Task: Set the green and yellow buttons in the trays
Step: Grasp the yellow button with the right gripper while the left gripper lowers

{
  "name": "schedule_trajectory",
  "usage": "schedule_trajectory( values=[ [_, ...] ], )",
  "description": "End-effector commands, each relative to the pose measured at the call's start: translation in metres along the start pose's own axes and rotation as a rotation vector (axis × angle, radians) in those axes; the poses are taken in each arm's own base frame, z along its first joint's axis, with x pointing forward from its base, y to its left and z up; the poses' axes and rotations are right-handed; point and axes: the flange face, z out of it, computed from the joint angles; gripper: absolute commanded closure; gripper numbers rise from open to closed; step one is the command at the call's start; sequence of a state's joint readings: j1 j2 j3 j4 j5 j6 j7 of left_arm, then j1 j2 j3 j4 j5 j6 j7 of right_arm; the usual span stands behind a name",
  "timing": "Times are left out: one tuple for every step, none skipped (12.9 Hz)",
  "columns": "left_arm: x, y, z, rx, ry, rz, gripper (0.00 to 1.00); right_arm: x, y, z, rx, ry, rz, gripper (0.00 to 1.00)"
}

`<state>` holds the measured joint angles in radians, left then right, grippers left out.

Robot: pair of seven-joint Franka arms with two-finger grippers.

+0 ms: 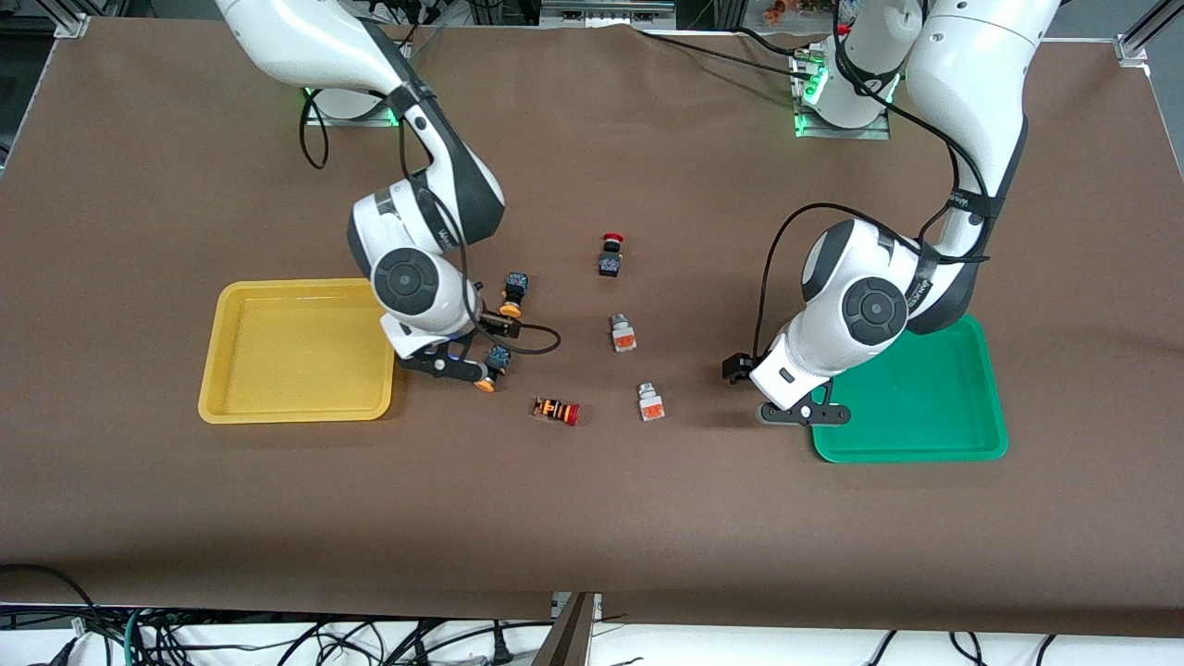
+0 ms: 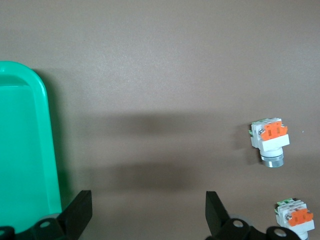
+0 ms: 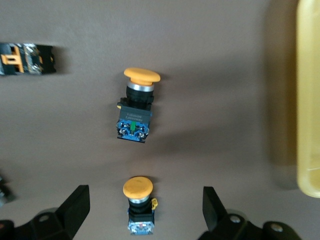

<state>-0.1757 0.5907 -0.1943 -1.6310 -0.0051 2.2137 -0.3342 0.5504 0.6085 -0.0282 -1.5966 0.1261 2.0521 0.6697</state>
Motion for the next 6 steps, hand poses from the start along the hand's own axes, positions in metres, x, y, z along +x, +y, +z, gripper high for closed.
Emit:
schedule_trajectory(
  values=[
    [0.005, 0.004, -0.001, 0.001, 0.007, 0.000, 0.00, -0.025, -0.007, 0.020, 0.019, -0.015, 0.033, 0.00],
    [0.005, 0.004, 0.000, 0.001, 0.007, 0.000, 0.00, -0.029, -0.010, 0.025, 0.018, -0.019, 0.044, 0.00],
    [0.005, 0.004, 0.004, 0.002, 0.001, 0.000, 0.00, -0.041, -0.018, 0.032, 0.025, -0.025, 0.041, 0.00],
    [0.004, 0.005, 0.006, 0.002, -0.003, -0.001, 0.00, -0.046, -0.018, 0.042, 0.029, -0.023, 0.042, 0.00],
    [0.005, 0.004, 0.006, 0.003, -0.002, -0.004, 0.00, -0.052, -0.017, 0.052, 0.030, -0.023, 0.039, 0.00],
    [0.004, 0.005, 0.006, 0.002, -0.003, -0.003, 0.00, -0.058, -0.016, 0.061, 0.028, -0.027, 0.034, 0.00]
  ],
)
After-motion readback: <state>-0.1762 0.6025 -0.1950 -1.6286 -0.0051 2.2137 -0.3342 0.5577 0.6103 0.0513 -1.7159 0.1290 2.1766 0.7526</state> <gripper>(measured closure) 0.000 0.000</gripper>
